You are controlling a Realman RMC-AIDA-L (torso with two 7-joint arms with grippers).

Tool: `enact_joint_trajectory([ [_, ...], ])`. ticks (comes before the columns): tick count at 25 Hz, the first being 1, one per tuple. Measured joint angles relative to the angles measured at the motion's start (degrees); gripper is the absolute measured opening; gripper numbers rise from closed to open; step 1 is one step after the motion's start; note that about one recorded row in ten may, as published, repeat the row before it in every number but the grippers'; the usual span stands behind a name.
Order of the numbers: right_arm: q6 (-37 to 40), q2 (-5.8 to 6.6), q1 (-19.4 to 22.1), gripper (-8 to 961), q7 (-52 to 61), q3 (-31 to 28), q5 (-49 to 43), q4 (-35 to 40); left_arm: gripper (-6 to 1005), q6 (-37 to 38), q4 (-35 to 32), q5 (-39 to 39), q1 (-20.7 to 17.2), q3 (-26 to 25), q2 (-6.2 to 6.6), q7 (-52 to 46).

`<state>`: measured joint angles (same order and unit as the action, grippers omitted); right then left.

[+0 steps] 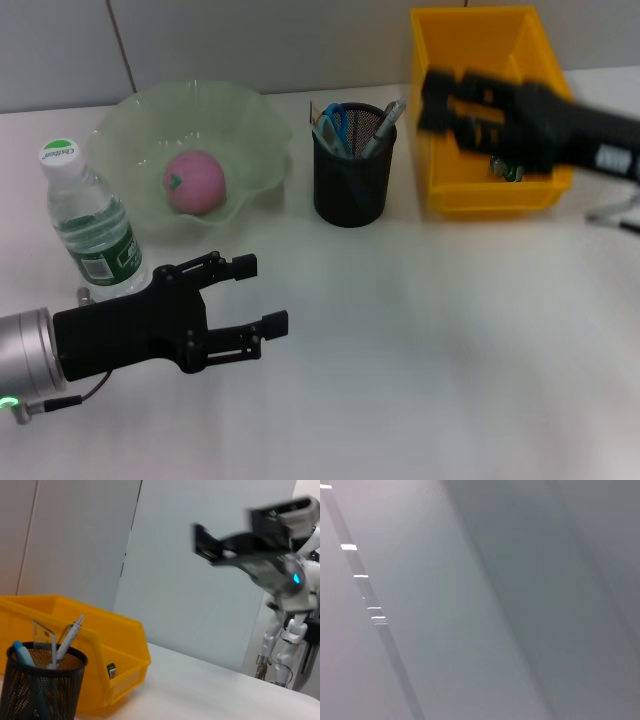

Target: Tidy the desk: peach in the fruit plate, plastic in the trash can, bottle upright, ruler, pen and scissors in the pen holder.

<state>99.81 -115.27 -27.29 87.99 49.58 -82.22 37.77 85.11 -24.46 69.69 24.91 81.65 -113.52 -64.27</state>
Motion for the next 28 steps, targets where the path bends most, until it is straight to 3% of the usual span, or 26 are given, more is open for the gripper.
enact_joint_trajectory([
  [4, 2.8, 0.66, -0.1, 749, -2.8, 0.4, -4.8, -4.3, 862, 0.2, 0.0, 0.0, 0.3, -0.2, 0.50, -1.4],
  [8, 0.3, -0.49, 0.6, 789, -8.2, -0.1, -13.2, -4.9, 862, 0.3, -0.2, 0.1, 0.5, -0.1, 0.65, -2.0],
  [16, -2.9, -2.40, 1.3, 810, -16.4, 0.3, -20.2, -5.2, 862, -0.2, -2.0, 5.4, 1.2, -0.7, 0.80, -4.1],
  [28, -7.4, -2.79, 1.8, 810, -19.7, -0.1, -25.4, -5.2, 862, 0.7, -2.3, 8.5, 1.0, -1.9, 1.42, -5.6],
])
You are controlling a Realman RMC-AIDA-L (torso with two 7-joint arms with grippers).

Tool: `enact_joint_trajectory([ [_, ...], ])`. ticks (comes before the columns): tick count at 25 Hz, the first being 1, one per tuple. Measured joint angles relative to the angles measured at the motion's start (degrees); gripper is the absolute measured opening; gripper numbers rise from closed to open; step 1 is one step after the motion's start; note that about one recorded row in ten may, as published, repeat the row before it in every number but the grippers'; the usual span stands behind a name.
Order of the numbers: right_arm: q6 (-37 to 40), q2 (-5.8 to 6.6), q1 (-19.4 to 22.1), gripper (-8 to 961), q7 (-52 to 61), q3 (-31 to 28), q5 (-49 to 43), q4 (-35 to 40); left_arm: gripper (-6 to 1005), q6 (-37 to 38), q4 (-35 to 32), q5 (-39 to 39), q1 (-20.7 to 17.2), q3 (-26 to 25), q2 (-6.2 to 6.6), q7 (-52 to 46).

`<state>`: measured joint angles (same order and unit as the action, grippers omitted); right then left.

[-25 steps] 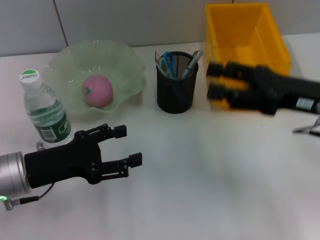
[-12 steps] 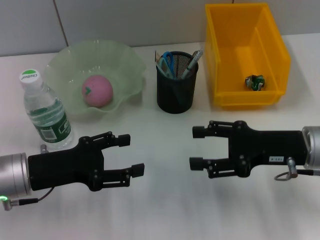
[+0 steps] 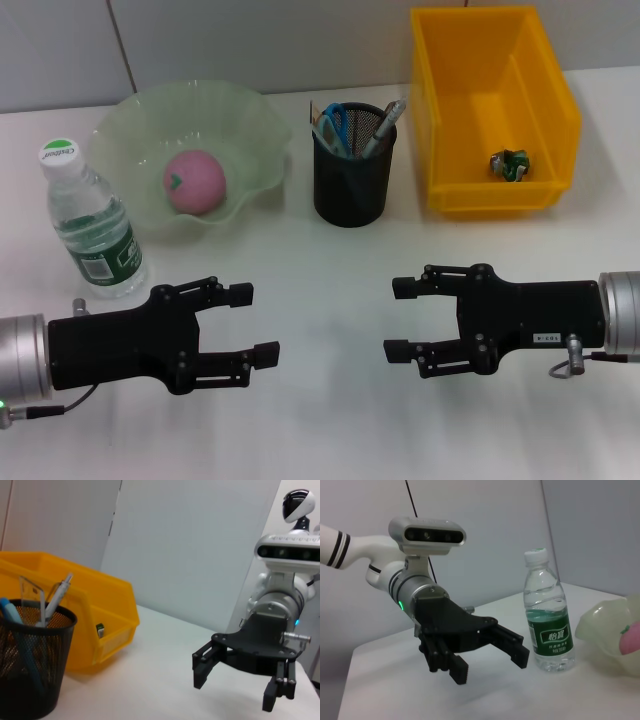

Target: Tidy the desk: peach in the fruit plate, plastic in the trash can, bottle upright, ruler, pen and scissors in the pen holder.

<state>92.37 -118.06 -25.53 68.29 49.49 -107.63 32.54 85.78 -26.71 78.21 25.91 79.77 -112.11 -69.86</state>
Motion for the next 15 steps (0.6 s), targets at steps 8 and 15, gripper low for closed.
enact_joint_trajectory([
  [8, -0.8, -0.51, 0.2, 809, -1.3, -0.1, 0.3, 0.0, 862, 0.0, 0.0, 0.6, -0.3, -0.1, 0.29, -0.6],
  [15, -0.8, -0.72, 0.2, 809, -1.6, -0.1, 0.4, 0.0, 862, 0.1, 0.0, 0.6, -0.4, 0.0, 0.45, -0.4],
])
